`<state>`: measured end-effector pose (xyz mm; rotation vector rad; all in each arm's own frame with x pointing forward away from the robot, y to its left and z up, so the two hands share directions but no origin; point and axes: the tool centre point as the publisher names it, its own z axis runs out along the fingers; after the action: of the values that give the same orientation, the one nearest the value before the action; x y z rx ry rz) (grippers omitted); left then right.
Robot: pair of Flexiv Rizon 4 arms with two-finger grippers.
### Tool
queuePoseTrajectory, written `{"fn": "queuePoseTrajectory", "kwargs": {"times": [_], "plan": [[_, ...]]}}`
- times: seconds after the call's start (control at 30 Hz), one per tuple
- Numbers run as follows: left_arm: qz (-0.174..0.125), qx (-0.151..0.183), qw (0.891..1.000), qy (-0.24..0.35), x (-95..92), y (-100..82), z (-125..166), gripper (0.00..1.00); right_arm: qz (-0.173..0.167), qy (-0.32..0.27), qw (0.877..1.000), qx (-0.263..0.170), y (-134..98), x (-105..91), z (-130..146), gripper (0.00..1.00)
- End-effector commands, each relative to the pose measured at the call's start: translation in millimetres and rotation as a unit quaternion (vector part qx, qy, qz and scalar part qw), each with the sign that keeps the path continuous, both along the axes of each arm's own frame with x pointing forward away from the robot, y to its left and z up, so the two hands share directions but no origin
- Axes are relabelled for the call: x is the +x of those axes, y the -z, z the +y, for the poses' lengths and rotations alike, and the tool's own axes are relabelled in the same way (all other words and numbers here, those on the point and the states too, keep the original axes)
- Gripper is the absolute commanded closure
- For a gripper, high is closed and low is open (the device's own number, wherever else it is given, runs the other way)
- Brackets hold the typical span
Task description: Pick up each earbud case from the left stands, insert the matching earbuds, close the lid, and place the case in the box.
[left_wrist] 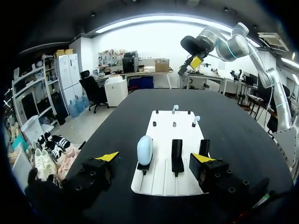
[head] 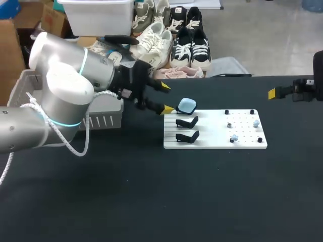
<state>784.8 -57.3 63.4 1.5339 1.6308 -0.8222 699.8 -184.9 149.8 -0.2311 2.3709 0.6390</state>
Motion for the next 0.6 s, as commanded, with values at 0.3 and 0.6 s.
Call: {"fn": "queuePoseTrajectory", "kwargs": {"times": [0.3,0.6], "plan": [[0.012,0.004,1.0,0.0,16.3,14.2,-16.3,0.0,0.0,-0.002,1.0,0.001,0.3,0.8,-1.0,0.0],[0.021,0.008,1.0,-0.001,20.1,26.8,-29.5,0.0,0.0,-0.002,1.0,0.001,0.3,0.8,-1.0,0.0]]}}
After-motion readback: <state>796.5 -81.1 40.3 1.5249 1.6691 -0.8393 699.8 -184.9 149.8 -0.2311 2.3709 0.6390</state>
